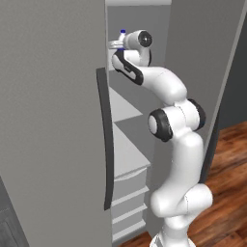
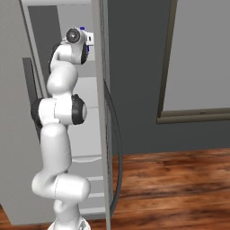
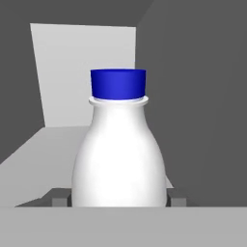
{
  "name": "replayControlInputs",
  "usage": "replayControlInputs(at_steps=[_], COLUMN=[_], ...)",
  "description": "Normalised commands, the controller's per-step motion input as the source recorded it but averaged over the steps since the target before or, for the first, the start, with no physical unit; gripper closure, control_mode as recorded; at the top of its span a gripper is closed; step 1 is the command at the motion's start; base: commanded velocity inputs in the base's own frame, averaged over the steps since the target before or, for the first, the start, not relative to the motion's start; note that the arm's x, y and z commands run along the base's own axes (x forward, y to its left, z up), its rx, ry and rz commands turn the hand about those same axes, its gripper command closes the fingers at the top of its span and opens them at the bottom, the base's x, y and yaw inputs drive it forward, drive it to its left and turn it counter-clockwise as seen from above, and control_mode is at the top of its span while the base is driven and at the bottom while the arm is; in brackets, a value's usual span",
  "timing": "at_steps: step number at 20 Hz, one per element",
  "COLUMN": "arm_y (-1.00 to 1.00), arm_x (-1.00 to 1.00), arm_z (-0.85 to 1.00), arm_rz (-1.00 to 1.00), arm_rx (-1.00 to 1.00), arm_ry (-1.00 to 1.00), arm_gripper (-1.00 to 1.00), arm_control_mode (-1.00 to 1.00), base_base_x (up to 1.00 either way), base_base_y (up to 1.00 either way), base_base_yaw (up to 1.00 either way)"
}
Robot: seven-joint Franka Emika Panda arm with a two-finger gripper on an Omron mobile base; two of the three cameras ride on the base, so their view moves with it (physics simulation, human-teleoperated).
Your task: Take the bottled waters from the counter and place them in the freezer to freeze. Close the freezer door after placing the bottles.
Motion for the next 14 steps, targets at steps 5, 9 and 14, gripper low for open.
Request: replayControlInputs(at_steps=[5,9,14], arm_y=[0.01,0.01,0.00], arm_x=[0.25,0.13,0.03], arm_z=[-0.49,-0.47,-0.06], arm_rz=[0.00,0.00,0.00], arm_rx=[-0.01,-0.01,0.00], arm_ry=[0.00,0.00,0.00], arm_gripper=[1.00,1.00,-1.00], arm_control_mode=[-1.00,-1.00,-1.00], base_base_x=[0.00,0.00,0.00], base_base_y=[0.00,0.00,0.00], base_base_yaw=[0.00,0.00,0.00])
